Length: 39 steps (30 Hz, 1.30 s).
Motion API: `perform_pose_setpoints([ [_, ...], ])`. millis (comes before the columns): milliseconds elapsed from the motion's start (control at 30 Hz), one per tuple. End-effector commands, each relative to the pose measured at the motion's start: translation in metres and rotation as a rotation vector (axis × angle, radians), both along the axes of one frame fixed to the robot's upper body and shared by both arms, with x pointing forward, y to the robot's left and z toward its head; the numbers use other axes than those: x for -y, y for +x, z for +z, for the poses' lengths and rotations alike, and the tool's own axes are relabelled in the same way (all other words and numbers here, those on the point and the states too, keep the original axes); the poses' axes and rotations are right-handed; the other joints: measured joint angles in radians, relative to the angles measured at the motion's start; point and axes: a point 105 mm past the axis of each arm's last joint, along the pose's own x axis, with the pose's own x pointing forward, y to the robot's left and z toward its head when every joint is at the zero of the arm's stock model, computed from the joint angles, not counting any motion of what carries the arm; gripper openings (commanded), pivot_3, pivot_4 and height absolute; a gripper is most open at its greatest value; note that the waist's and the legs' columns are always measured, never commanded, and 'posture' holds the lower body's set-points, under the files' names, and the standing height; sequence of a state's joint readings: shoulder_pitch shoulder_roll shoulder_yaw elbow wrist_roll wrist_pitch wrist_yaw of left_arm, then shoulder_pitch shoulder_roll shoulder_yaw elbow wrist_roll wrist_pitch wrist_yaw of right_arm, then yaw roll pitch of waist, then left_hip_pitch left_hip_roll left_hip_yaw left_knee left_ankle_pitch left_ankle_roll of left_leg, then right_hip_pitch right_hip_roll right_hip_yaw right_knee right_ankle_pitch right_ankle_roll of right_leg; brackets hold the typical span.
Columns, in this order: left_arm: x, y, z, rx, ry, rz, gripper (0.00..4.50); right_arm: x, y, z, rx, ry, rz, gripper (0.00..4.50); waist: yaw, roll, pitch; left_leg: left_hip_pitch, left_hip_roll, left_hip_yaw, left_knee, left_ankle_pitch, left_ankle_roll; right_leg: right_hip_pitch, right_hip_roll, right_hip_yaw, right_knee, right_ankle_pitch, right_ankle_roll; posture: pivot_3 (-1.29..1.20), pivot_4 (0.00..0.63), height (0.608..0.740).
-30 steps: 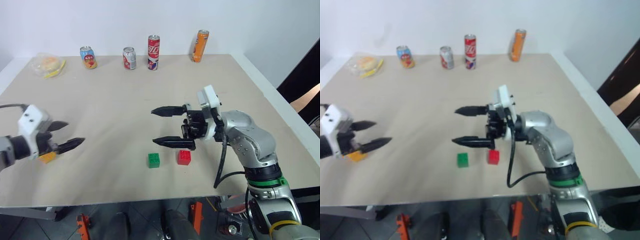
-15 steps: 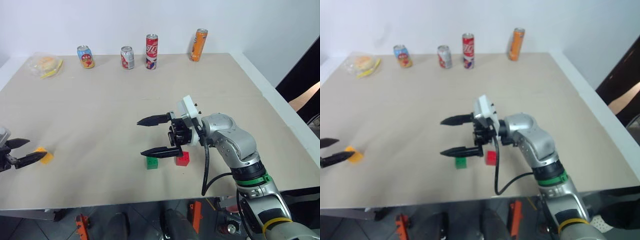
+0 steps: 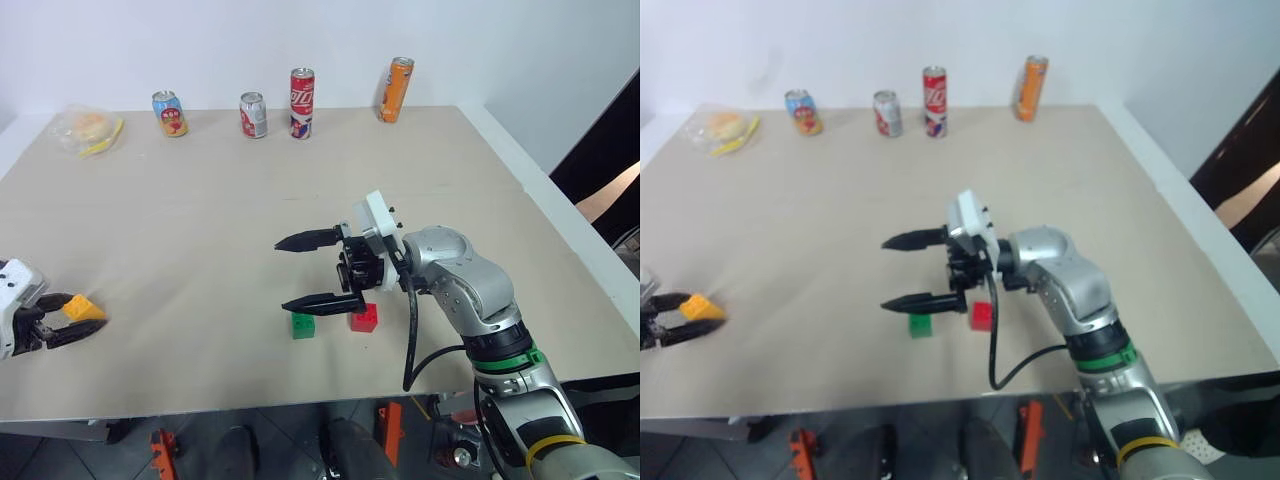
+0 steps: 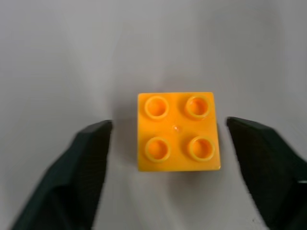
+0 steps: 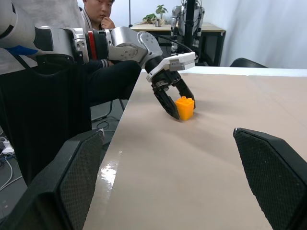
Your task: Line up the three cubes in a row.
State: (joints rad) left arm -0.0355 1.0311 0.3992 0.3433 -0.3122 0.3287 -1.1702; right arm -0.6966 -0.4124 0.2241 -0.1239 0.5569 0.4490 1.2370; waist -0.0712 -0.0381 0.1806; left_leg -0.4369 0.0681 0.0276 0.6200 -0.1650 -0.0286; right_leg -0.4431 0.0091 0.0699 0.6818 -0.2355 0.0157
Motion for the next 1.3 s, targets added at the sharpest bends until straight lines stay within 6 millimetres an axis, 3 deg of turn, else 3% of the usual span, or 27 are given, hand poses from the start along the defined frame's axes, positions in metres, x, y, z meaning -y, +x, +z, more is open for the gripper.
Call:
perform_pose_setpoints([
  [33,-0.003,0.003,0.009,0.028,0.022,0.006,2.27,0.001,-0.004,0.012,0.051,0.026,0.011,4.50,0.000,0.000,0.000,0.000,0.000,0.000,0.000,0.000,0.000,0.000,0.000,0.000,0.000,0.000,0.000,0.00,0.150,0.740],
  [133,-0.001,0.004,0.010,0.032,0.024,-0.004,1.39,0.002,-0.004,0.012,0.050,0.024,0.009,4.50,0.000,0.000,0.000,0.000,0.000,0.000,0.000,0.000,0.000,0.000,0.000,0.000,0.000,0.000,0.000,0.00,0.150,0.740],
  [200,0.009,0.008,0.012,0.041,0.025,-0.044,1.36,0.003,-0.003,0.011,0.051,0.019,0.001,4.50,0.000,0.000,0.000,0.000,0.000,0.000,0.000,0.000,0.000,0.000,0.000,0.000,0.000,0.000,0.000,0.00,0.150,0.740],
  [533,0.150,0.016,0.032,0.093,-0.090,-0.560,1.36,0.038,0.007,0.003,0.067,-0.075,-0.107,4.50,0.019,0.000,0.000,0.000,-0.001,0.000,0.001,0.001,-0.001,0.001,0.000,0.002,0.000,0.000,0.002,0.00,0.150,0.740],
  [733,0.205,0.023,0.032,0.081,-0.095,-0.794,1.36,0.067,0.008,-0.011,0.068,-0.200,-0.188,4.50,0.021,0.000,0.000,0.000,-0.001,-0.001,0.002,0.001,-0.001,0.002,0.004,0.004,0.001,0.002,0.006,0.00,0.150,0.740],
  [900,0.230,0.032,0.024,0.058,-0.069,-0.914,1.36,0.081,0.007,-0.013,0.081,-0.228,-0.266,4.50,0.025,0.000,0.000,0.000,-0.001,-0.002,0.003,0.001,-0.001,0.002,0.005,0.005,0.001,0.003,0.008,0.00,0.150,0.740],
  [1300,0.234,0.024,0.008,-0.004,-0.039,-0.988,1.36,0.081,0.000,-0.010,0.086,-0.207,-0.313,4.50,0.024,0.000,0.000,0.000,-0.002,-0.001,0.006,0.001,-0.001,0.003,0.004,0.006,0.001,0.003,0.009,0.00,0.150,0.740],
])
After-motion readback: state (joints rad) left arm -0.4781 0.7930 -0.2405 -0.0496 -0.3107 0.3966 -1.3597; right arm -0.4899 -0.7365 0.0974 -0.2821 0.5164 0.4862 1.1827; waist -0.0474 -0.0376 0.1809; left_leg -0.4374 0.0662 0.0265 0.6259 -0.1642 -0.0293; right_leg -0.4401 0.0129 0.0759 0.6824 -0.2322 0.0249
